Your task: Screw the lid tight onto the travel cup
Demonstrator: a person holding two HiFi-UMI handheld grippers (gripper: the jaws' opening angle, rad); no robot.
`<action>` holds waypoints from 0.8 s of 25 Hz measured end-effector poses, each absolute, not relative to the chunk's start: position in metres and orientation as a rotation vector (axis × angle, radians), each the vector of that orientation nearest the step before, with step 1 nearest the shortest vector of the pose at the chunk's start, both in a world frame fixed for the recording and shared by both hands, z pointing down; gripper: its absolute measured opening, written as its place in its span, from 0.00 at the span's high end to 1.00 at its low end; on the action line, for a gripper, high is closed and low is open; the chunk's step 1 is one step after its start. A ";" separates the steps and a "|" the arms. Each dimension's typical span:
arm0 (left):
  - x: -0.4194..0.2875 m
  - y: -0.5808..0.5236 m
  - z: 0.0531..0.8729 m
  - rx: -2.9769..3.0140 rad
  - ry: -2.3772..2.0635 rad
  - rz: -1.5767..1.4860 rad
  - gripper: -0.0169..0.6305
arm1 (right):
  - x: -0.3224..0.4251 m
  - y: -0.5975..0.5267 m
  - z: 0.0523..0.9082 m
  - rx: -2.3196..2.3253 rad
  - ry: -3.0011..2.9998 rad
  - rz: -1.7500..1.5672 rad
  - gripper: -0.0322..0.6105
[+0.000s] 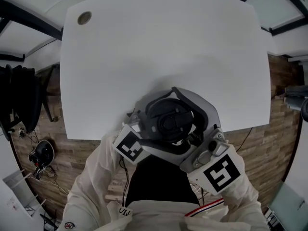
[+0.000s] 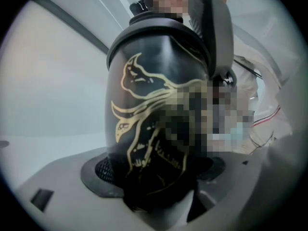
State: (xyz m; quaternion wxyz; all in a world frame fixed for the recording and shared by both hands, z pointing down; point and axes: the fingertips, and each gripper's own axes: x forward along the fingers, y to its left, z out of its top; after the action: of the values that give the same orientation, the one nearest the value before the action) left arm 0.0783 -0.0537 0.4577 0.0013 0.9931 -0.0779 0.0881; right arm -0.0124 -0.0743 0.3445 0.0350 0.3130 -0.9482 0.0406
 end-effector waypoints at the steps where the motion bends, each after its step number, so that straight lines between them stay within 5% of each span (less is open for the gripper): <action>1: 0.078 -0.054 0.458 3.114 -0.256 0.277 0.35 | -0.012 -0.076 0.345 0.990 -2.898 0.136 0.16; 20: 0.048 -0.047 0.466 3.086 -0.311 0.419 0.35 | -0.008 -0.069 0.326 0.894 -3.003 0.144 0.16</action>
State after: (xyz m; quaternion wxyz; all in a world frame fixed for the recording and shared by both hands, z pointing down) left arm 0.0483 -0.0467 0.4662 0.0058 0.9860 -0.0992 0.1337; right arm -0.0084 -0.0687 0.3259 0.0026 0.2849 -0.9574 0.0460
